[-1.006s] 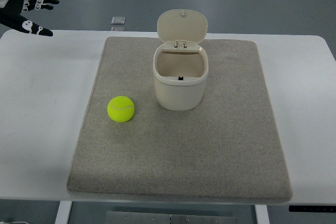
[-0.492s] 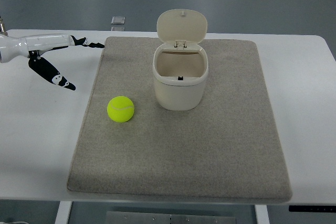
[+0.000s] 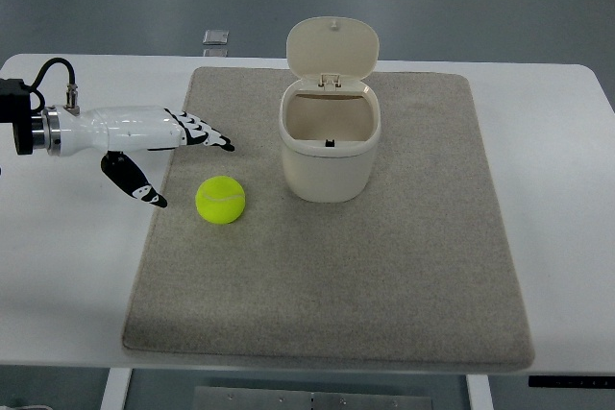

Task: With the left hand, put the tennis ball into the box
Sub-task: 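Reach the left hand forward over the tennis ball, then close the left hand fingers around the tennis ball and lift it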

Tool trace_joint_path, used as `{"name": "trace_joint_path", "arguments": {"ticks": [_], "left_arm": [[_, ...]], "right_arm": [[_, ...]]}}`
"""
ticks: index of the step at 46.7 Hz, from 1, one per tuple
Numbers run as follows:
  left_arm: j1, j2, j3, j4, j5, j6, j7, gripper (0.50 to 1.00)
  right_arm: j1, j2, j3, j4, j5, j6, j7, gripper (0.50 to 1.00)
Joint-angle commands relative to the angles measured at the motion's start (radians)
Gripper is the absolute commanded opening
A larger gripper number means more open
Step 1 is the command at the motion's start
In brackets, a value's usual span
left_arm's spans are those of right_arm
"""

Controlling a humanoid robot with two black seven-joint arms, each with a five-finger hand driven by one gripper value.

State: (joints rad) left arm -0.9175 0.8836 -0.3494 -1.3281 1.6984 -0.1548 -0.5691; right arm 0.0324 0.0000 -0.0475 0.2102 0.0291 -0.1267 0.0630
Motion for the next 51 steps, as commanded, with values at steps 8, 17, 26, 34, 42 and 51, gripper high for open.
{"name": "trace_joint_path", "arguments": {"ticks": [8, 17, 26, 34, 42, 51], "left_arm": [[-0.006, -0.052, 0.027, 0.000, 0.046, 0.015, 0.003, 0.975], [-0.020, -0.069, 0.033, 0.007, 0.078, 0.015, 0.006, 0.975], [-0.049, -0.086, 0.084, 0.012, 0.113, 0.015, 0.008, 0.975], [-0.049, -0.103, 0.093, 0.020, 0.115, 0.015, 0.009, 0.975], [-0.049, -0.106, 0.101, 0.027, 0.141, 0.015, 0.009, 0.943], [-0.049, -0.110, 0.101, 0.041, 0.156, 0.015, 0.009, 0.842]], "right_arm": [[0.000, 0.000, 0.000, 0.000, 0.000, 0.001, 0.000, 0.901], [0.000, 0.000, 0.000, 0.000, 0.000, -0.001, 0.000, 0.901], [0.000, 0.000, 0.000, 0.000, 0.000, 0.001, 0.000, 0.901], [0.000, 0.000, 0.000, 0.000, 0.000, -0.001, 0.000, 0.901], [0.000, 0.000, 0.000, 0.000, 0.000, -0.001, 0.000, 0.901], [0.000, 0.000, 0.000, 0.000, 0.000, -0.001, 0.000, 0.901]]}}
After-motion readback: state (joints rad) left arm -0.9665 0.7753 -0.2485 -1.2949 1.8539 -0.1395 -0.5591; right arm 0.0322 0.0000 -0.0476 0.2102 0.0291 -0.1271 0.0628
